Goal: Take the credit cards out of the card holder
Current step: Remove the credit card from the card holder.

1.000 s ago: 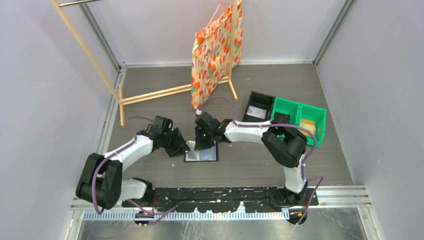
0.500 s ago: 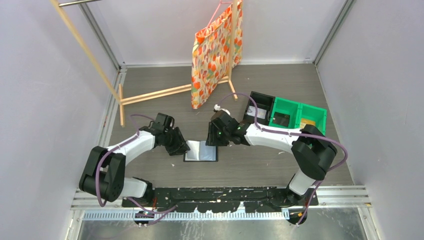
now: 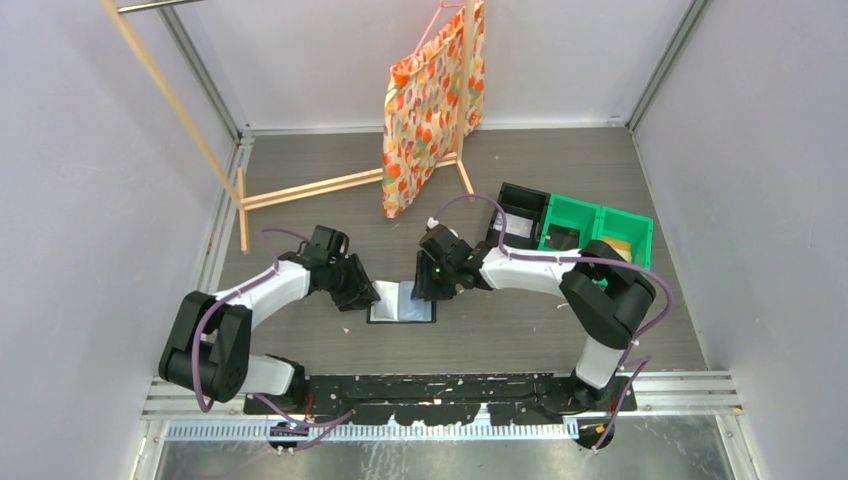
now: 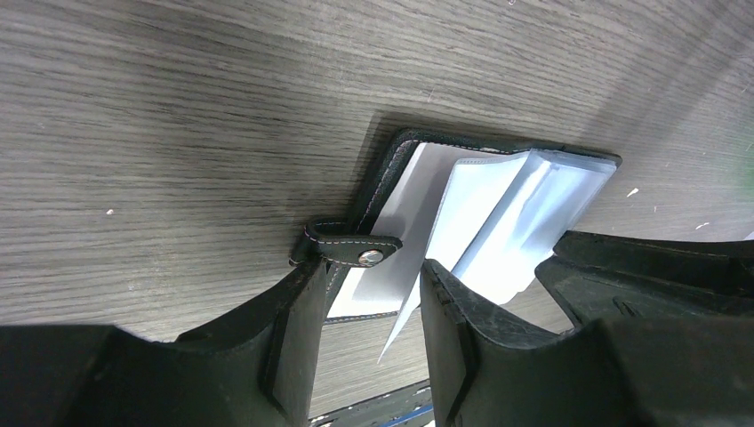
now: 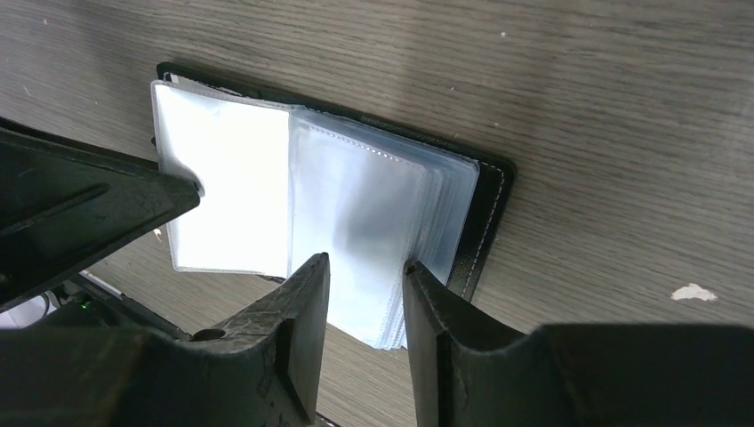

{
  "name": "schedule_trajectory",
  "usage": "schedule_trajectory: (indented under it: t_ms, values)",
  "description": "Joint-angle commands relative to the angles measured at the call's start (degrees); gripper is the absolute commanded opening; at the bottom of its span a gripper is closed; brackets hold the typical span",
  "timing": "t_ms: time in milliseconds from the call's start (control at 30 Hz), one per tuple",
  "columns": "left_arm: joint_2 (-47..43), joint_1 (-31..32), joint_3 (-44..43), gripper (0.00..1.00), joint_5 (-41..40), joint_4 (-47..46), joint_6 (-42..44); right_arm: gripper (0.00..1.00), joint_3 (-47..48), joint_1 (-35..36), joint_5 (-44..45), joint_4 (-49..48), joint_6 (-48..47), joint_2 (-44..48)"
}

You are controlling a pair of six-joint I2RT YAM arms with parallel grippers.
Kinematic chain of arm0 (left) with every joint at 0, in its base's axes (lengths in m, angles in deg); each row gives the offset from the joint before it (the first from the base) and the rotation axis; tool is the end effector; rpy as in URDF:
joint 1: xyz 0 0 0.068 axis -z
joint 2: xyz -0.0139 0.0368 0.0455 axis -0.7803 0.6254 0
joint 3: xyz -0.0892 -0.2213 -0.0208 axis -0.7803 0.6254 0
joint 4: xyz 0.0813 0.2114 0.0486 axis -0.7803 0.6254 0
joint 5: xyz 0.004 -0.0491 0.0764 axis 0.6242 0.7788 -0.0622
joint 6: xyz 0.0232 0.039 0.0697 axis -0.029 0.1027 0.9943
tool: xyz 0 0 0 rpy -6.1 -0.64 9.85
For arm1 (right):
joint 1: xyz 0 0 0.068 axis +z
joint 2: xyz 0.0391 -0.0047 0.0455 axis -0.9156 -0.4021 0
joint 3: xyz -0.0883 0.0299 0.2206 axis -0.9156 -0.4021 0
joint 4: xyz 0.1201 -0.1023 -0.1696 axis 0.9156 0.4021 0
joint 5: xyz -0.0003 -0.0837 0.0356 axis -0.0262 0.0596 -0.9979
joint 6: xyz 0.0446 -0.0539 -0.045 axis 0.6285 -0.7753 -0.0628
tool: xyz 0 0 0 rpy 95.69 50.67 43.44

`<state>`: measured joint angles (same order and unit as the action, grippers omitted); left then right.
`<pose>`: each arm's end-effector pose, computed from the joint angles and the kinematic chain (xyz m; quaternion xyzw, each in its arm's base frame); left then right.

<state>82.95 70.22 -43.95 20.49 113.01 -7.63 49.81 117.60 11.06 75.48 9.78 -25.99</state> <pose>0.2105 -0.0927 0.1085 -0.2258 0.9422 -0.2266 0.0997 0.2094 0.2701 0.1210 -0.0387 0.9534 0.2493 0.1656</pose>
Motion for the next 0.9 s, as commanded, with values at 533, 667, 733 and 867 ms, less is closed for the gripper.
schedule_trajectory:
  t_ms: [533, 667, 733, 867]
  values:
    - [1.57, -0.31, 1.10, 0.45, -2.72, -2.01, 0.74, 0.31, 3.87, 0.28, -6.71, -7.52, 1.18, -2.94]
    - [2.00, -0.31, 1.21, 0.45, -2.34, -2.36, 0.65, 0.31, 5.97, 0.36, -8.96, -7.34, 0.88, -3.23]
    - [1.98, -0.31, 1.21, 0.45, -2.28, -2.55, 0.56, 0.30, 6.53, 0.50, -9.74, -7.49, 1.05, -3.45]
    - [1.79, -0.31, 1.09, 0.45, -2.24, -2.37, 0.63, 0.29, 6.99, 0.93, -10.84, -8.05, 1.49, -3.23]
